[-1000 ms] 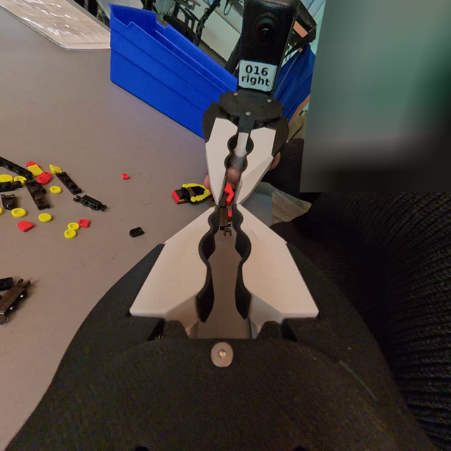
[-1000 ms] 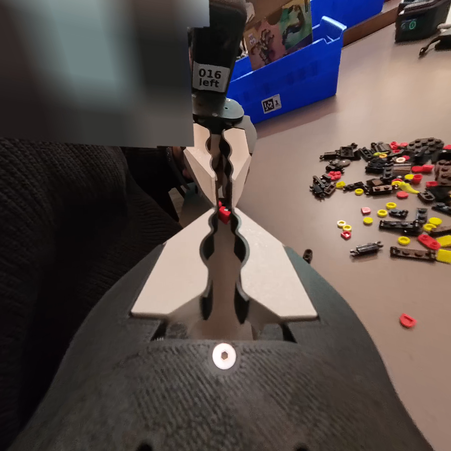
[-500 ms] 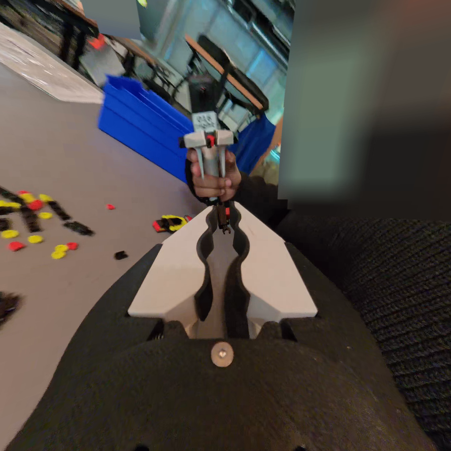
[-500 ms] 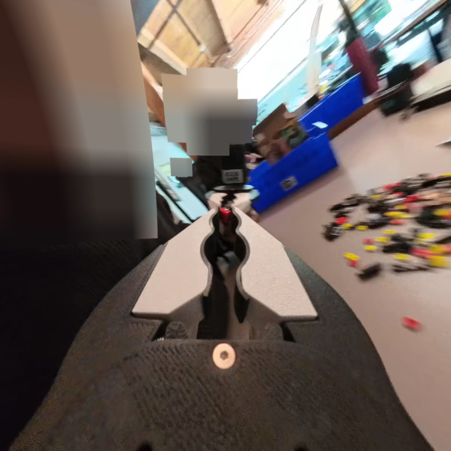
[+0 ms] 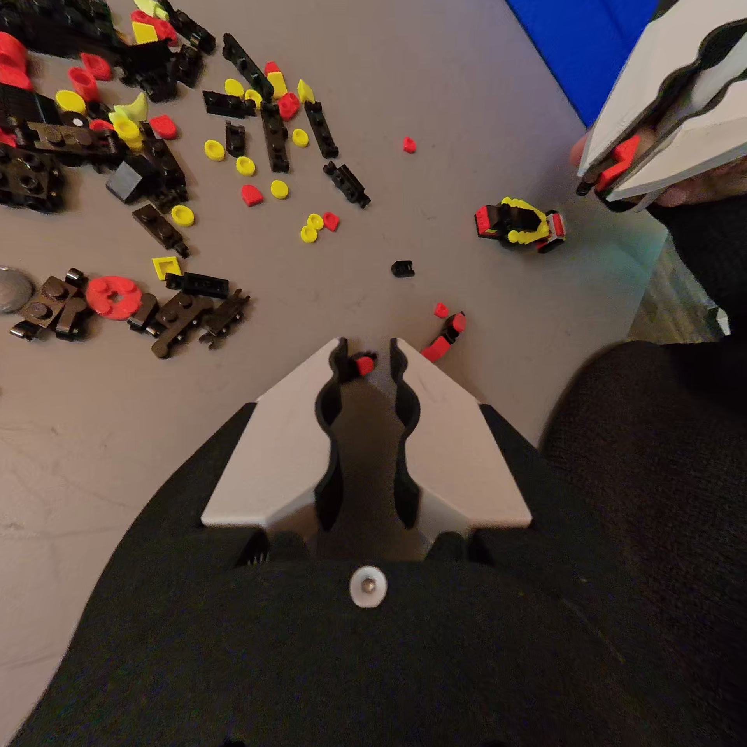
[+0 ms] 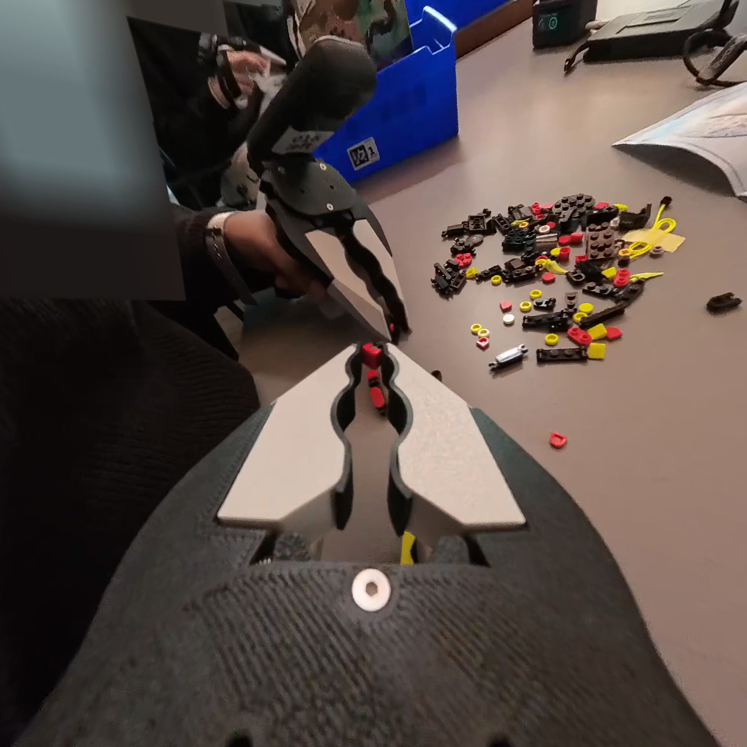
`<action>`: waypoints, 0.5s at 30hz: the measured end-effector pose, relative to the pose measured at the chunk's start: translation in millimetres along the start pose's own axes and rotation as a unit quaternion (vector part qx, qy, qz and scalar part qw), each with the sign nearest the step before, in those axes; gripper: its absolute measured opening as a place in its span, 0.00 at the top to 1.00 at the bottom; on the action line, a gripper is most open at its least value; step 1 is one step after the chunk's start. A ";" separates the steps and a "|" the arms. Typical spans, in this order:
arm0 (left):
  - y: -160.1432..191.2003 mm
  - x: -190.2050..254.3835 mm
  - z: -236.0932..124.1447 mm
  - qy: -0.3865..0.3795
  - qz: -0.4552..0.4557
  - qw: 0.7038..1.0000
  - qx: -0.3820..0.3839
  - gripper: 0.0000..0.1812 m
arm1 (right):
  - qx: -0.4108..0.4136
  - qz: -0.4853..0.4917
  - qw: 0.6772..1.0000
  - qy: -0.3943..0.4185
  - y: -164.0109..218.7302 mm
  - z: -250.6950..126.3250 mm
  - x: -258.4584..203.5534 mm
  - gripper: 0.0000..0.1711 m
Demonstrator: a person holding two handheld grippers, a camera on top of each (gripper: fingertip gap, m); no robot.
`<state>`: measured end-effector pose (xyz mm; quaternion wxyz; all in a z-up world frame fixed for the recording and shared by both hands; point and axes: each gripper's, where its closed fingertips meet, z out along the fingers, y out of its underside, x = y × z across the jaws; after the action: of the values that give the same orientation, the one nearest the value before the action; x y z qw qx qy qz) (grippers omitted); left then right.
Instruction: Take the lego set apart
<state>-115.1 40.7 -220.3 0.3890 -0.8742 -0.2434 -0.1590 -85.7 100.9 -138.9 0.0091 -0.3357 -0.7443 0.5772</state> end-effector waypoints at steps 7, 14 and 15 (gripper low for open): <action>-37.3 34.7 -17.8 0.050 0.063 0.989 0.122 0.73 | 0.078 0.083 0.992 -0.053 -20.3 -7.8 -3.5 0.96; -59.7 95.6 -39.2 0.084 0.197 0.947 0.237 0.80 | 0.106 0.298 0.929 -0.191 -30.2 13.4 -31.8 0.96; -61.8 97.5 -42.0 0.069 0.217 0.941 0.251 0.81 | 0.104 0.324 0.918 -0.204 -30.2 16.3 -34.5 0.96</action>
<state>-71.7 74.1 -110.4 0.6367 -0.7666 -0.0526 -0.0648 -80.3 66.1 -105.3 -0.2957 -0.4307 -0.5164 0.6786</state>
